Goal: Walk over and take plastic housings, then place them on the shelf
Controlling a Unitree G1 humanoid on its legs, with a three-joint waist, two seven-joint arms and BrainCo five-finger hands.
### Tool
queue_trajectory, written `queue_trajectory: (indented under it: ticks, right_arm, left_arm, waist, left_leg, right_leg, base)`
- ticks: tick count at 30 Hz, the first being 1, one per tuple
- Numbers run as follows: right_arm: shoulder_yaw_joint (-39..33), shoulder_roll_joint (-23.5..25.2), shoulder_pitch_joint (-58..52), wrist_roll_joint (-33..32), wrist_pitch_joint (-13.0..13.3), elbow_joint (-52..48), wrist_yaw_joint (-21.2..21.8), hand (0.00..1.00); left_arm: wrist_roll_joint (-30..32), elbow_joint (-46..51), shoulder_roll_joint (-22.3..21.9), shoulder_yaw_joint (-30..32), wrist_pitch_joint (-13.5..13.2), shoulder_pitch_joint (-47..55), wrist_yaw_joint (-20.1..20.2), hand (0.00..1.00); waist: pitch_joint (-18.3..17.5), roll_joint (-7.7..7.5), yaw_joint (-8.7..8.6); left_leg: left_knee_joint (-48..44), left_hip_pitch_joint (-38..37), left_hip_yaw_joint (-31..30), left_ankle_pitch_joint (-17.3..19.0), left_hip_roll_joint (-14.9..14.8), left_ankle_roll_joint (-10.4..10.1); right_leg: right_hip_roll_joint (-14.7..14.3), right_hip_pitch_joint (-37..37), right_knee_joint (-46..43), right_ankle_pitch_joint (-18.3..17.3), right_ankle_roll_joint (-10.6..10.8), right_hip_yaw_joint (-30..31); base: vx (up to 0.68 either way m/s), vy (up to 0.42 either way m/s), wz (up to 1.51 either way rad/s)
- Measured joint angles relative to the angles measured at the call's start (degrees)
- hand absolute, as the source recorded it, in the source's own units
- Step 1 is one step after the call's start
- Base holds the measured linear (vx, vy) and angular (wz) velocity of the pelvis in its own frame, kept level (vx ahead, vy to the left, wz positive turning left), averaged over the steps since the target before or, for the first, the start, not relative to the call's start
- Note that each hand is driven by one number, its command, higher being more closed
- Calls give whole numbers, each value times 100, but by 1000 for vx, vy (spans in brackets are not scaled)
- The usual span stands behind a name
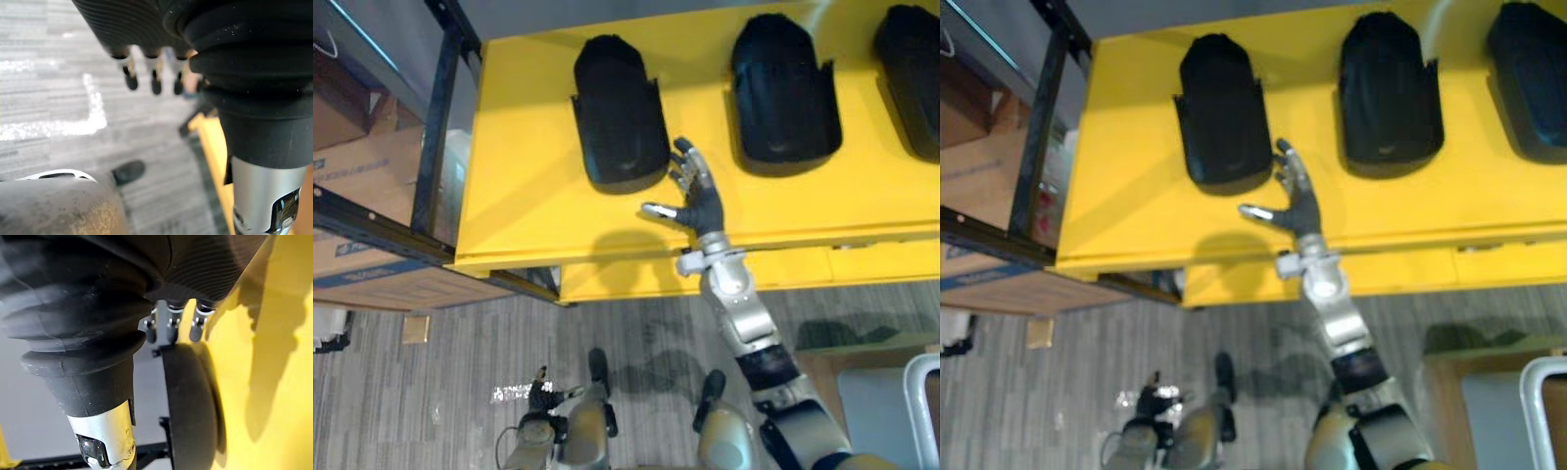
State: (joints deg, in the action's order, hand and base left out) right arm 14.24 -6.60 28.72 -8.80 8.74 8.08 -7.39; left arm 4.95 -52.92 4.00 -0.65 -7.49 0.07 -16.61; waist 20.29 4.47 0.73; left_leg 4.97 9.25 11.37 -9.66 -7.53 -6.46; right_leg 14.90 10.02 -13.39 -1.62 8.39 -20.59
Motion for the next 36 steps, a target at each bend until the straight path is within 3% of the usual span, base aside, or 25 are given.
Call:
queue_trajectory:
  ticks: [33, 36]
  right_arm:
    - [-69, 2, 441, 7, -3, 525, -17, 0]
    - [-162, 40, 471, 305, -4, 521, -134, 0]
  left_arm:
    - [-5, 8, -5, 34, -5, 3, 9, 0]
    - [-5, 8, -6, 36, -5, 2, 7, 0]
  waist:
    - [0, 0, 19]
    - [0, 0, 19]
  left_leg:
    - [-2, 69, -146, -22, 11, 1]
    - [-2, 69, -148, -23, 12, 2]
  right_leg:
    - [22, -9, -60, -17, -15, -132]
    - [23, -10, -63, -17, -15, -132]
  base:
    - [0, -1, 2]
    - [0, 0, 0]
